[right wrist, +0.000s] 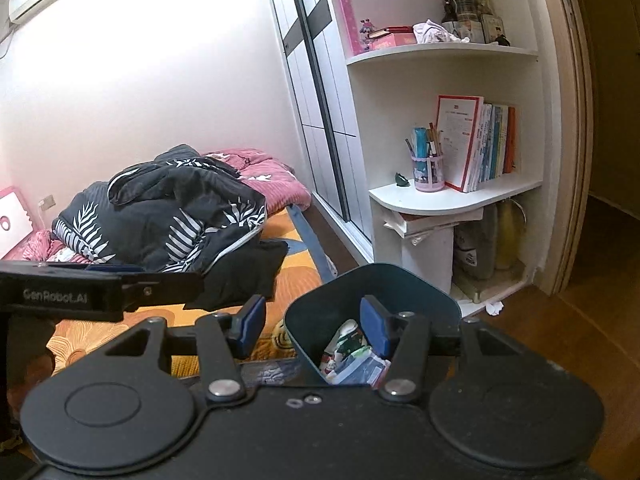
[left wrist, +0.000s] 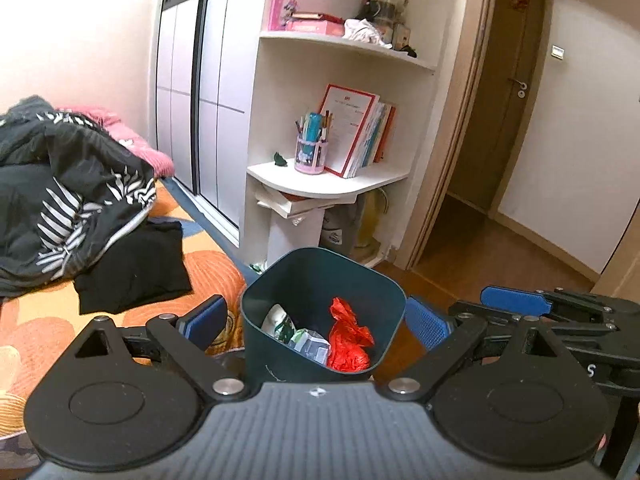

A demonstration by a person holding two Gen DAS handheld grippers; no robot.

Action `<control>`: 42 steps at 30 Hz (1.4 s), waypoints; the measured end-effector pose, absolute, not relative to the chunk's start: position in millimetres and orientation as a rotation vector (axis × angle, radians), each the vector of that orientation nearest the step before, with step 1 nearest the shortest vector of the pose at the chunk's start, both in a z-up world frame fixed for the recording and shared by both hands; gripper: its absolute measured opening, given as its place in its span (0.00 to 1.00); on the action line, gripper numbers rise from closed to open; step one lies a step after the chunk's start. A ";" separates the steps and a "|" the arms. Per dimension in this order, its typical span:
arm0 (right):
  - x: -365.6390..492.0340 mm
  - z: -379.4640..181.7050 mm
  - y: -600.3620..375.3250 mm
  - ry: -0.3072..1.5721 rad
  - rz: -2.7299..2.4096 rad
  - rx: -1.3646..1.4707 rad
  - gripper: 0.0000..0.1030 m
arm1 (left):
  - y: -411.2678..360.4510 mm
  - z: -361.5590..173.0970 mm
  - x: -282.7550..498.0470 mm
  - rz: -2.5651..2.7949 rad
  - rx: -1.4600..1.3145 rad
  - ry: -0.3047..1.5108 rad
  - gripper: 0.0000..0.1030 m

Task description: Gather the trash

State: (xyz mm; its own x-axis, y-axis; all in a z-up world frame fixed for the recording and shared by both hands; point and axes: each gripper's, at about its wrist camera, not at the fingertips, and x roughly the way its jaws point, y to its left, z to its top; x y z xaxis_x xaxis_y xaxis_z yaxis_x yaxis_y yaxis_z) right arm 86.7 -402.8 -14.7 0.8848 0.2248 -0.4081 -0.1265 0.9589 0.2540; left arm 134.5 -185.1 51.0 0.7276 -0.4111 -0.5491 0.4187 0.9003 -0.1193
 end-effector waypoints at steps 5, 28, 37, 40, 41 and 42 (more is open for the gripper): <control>75.9 -12.9 -400.8 0.452 0.175 0.239 0.51 | -183.9 51.0 119.0 -0.456 0.009 0.594 0.94; 63.6 -5.0 -396.0 0.440 0.146 0.232 0.52 | -180.5 47.1 111.3 -0.442 -0.018 0.608 0.94; 63.3 -3.6 -392.2 0.444 0.149 0.218 0.52 | -177.2 46.8 109.0 -0.443 -0.024 0.606 0.94; 63.0 -3.7 -391.3 0.446 0.146 0.216 0.52 | -176.3 46.0 109.4 -0.443 -0.032 0.611 0.94; 63.5 -4.0 -391.4 0.449 0.147 0.216 0.52 | -175.9 45.5 108.9 -0.445 -0.033 0.612 0.94; 63.9 -4.5 -391.1 0.453 0.149 0.217 0.52 | -175.9 44.9 108.6 -0.445 -0.032 0.614 0.94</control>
